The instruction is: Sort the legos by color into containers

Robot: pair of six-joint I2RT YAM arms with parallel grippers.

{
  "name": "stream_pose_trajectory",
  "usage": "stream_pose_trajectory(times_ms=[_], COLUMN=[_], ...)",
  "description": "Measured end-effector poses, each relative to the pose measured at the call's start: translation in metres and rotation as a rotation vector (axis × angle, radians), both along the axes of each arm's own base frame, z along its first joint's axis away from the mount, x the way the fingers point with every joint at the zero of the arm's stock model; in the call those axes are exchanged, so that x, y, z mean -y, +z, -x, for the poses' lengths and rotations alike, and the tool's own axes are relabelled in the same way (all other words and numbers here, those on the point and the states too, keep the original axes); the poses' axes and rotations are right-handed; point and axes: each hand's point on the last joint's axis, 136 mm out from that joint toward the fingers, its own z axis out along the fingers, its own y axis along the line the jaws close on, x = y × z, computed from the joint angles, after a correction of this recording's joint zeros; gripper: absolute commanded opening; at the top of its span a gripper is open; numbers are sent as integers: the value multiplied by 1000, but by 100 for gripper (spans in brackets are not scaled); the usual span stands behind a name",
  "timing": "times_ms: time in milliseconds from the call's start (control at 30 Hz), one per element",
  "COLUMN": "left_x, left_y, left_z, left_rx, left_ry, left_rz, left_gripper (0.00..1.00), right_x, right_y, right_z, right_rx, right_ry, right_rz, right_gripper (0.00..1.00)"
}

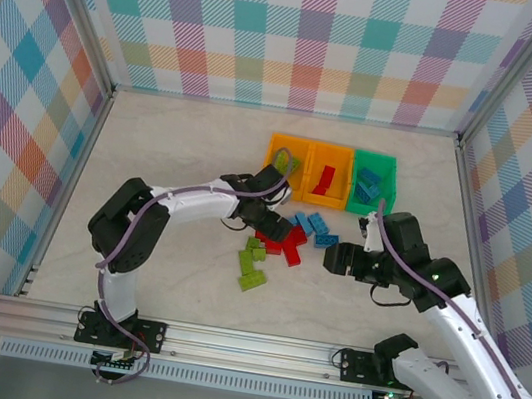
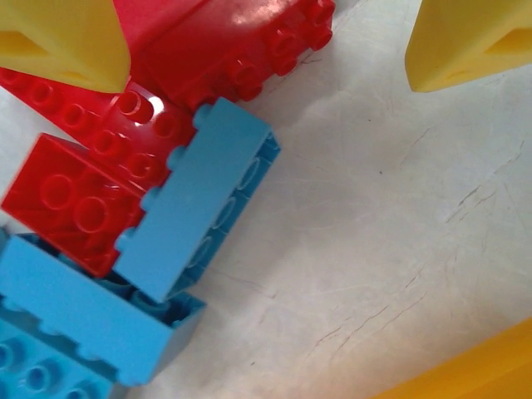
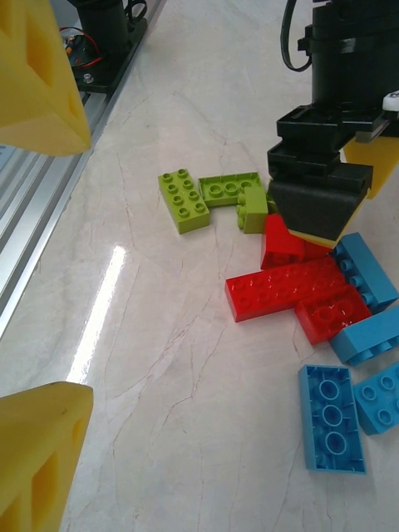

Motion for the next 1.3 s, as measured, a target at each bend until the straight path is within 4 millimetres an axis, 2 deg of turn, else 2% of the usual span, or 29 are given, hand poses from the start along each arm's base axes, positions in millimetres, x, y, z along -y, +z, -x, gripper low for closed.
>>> stream_pose_trajectory(times_ms=[100, 300, 400, 467, 600, 700, 800, 867, 933, 1033, 1300], left_x=[0, 0, -9, -22, -59, -76, -74, -67, -65, -71, -84], left_y=[-9, -10, -9, -8, -6, -5, -2, 1, 2, -1, -28], left_z=[2, 0, -6, -11, -19, -14, -3, 0, -1, -3, 0], left_rx=[-23, -22, 1, 22, 55, 56, 33, 26, 39, 56, 14], left_ry=[7, 23, 73, 122, 247, 288, 262, 234, 221, 212, 188], left_rz=[-3, 14, 10, -1, -23, -14, 45, 75, 77, 40, -89], left_gripper=[80, 67, 64, 64, 65, 75, 84, 86, 86, 80, 76], right_x=[0, -1, -4, -6, -9, -11, -12, -14, -15, -17, -17], right_y=[-5, -14, -17, -19, -24, -24, -24, -24, -24, -23, -23], right_z=[1, -1, -5, -7, -6, -7, -7, -8, -7, -7, -6], right_rx=[-16, -47, -58, -67, -86, -89, -87, -85, -84, -84, -85], right_ry=[-8, -16, -15, -12, -2, 4, 8, 13, 16, 17, 14], right_rz=[2, 10, 14, 16, 26, 28, 27, 26, 23, 19, 19], right_gripper=[73, 74, 74, 74, 75, 75, 75, 76, 77, 78, 80])
